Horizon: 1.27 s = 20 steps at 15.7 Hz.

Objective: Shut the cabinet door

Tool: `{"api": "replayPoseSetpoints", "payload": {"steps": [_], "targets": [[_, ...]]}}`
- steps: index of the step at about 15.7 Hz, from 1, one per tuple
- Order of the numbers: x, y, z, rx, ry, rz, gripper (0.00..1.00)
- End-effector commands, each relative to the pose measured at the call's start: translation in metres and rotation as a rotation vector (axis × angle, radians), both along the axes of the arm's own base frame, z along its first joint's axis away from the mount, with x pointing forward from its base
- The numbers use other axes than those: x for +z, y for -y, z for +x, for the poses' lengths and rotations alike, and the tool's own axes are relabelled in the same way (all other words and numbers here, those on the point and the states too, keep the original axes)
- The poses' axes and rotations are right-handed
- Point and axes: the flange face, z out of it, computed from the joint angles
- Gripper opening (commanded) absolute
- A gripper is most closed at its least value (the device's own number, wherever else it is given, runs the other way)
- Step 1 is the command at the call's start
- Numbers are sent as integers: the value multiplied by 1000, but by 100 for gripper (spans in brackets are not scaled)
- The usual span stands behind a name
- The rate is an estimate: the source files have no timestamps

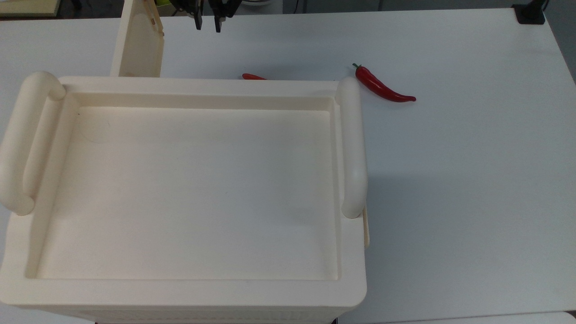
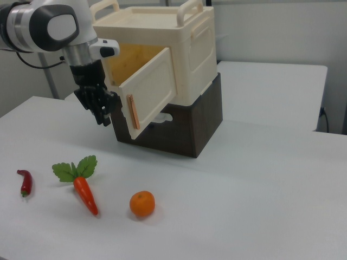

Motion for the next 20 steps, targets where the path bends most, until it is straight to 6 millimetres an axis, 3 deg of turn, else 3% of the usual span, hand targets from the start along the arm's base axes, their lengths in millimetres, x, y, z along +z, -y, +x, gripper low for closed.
{"api": "replayPoseSetpoints", "payload": {"steps": [1, 4, 13, 15, 20], "targets": [[19, 0, 0, 15, 50, -2, 0], [35, -1, 3, 10, 95, 0, 0], [121, 8, 10, -14, 298, 3, 0], [128, 16, 12, -30, 347, 2, 0], [142, 70, 22, -110, 500, -24, 0]]}}
